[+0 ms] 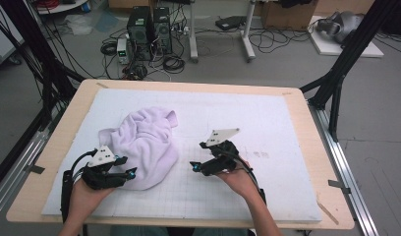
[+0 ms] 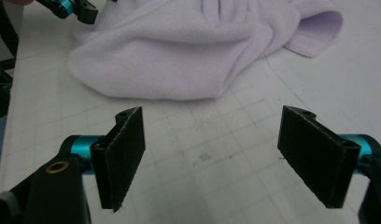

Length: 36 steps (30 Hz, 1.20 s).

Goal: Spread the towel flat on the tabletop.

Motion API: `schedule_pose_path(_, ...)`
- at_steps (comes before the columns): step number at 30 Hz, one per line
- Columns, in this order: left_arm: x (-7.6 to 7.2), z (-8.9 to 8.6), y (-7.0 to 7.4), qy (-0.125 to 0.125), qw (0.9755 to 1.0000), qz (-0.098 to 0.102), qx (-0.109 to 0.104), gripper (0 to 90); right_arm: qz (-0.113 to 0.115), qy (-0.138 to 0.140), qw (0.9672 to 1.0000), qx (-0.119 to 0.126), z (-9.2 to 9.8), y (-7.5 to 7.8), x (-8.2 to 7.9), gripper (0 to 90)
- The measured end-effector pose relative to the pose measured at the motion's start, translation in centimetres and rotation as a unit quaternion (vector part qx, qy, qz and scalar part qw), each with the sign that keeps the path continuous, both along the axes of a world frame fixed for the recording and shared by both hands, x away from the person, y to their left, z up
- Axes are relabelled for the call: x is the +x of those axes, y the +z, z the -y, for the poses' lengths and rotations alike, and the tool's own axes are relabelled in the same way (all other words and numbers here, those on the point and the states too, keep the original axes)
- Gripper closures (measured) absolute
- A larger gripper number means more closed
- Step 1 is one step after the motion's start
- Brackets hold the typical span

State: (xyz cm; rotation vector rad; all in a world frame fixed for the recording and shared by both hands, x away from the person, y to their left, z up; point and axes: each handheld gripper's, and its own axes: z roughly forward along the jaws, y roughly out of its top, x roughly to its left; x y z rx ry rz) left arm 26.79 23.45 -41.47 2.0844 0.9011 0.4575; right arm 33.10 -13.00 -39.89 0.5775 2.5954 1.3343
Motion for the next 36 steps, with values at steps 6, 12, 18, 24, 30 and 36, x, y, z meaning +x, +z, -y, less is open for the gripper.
schedule_pose_path(6, 1.0, -0.4, -1.7, 0.011, 0.9999, -0.011, 0.004, 51.5, -0.001, 0.022, 0.9996, -0.019, -3.4, -1.4, 1.5, 32.6)
schedule_pose_path(12, 1.2, -0.2, -2.4, 0.008, 0.9998, -0.014, 0.007, 67.6, -0.021, 0.026, 0.9992, -0.022, -6.1, -3.7, 3.3, 40.3)
schedule_pose_path(18, 1.5, -0.4, -2.3, -0.003, 0.9997, -0.023, -0.004, 79.2, -0.027, 0.042, 0.9985, -0.024, -8.0, -5.0, 3.9, 64.4)
schedule_pose_path(24, 1.1, -0.4, -1.5, -0.008, 0.9997, -0.015, -0.017, 84.6, -0.018, 0.055, 0.9979, -0.029, -7.5, -4.1, 3.5, 81.0)
schedule_pose_path(30, -0.1, 0.3, -0.4, -0.027, 0.9992, -0.003, -0.029, 86.6, -0.003, 0.051, 0.9987, -0.007, -3.3, -1.6, 1.0, 81.6)
schedule_pose_path(36, -1.9, 2.3, 0.5, -0.056, 0.9980, 0.010, -0.027, 86.6, 0.005, 0.047, 0.9988, -0.011, -0.6, -0.9, -1.3, 82.2)
